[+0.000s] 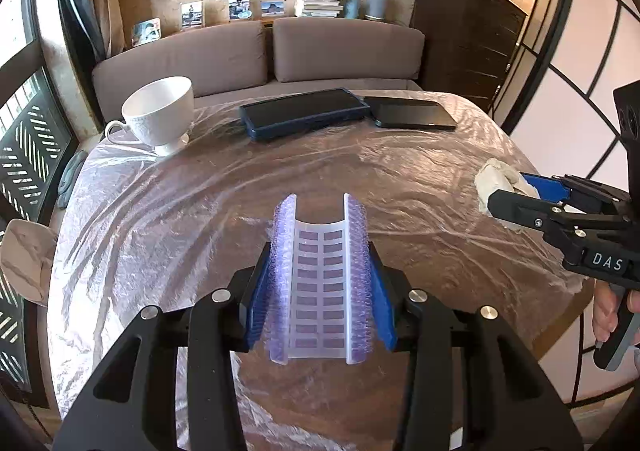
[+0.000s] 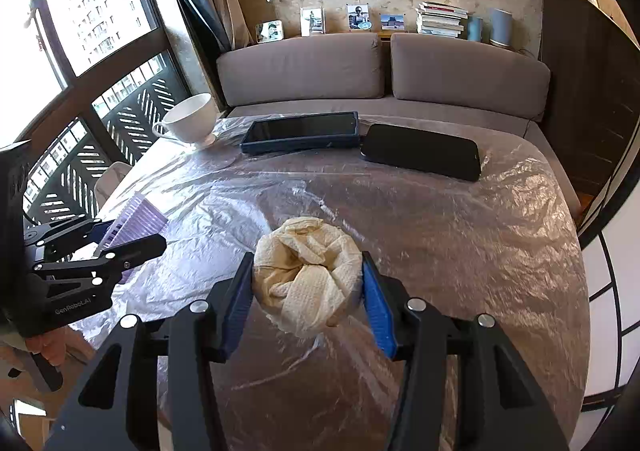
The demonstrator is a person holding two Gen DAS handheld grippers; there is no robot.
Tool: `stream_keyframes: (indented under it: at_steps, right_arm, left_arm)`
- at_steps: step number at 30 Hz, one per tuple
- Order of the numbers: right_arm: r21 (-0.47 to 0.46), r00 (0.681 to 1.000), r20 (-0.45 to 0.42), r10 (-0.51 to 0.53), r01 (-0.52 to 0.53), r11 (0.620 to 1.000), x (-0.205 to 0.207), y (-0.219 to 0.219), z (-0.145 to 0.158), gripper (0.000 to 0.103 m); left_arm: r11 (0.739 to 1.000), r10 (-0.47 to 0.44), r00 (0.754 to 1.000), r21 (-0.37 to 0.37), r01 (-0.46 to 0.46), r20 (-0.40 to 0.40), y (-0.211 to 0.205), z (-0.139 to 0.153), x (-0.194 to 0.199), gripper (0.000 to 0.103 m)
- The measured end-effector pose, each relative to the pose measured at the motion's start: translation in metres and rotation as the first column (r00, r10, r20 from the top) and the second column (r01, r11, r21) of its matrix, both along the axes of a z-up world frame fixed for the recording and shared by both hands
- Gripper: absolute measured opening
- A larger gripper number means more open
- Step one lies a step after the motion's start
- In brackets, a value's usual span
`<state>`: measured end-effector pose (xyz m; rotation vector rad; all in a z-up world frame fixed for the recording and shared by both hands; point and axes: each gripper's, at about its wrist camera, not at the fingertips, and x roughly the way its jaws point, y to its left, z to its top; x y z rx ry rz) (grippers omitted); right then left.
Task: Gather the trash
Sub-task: 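Carry the hair roller with the left tool while the right tool carries the cloth over the bin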
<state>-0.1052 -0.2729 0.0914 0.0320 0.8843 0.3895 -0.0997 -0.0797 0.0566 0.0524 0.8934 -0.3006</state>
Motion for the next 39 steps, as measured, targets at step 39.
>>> stream_keyframes:
  at_steps: [39]
  right_arm:
    - [0.001,0.986,-0.127,0.112,-0.113,0.994,-0.139,-0.022,-0.009,0.05]
  left_arm:
    - [0.979,-0.199,0.977,0.032,0.201,-0.075,-0.039,-0.011,-0.122,0.045]
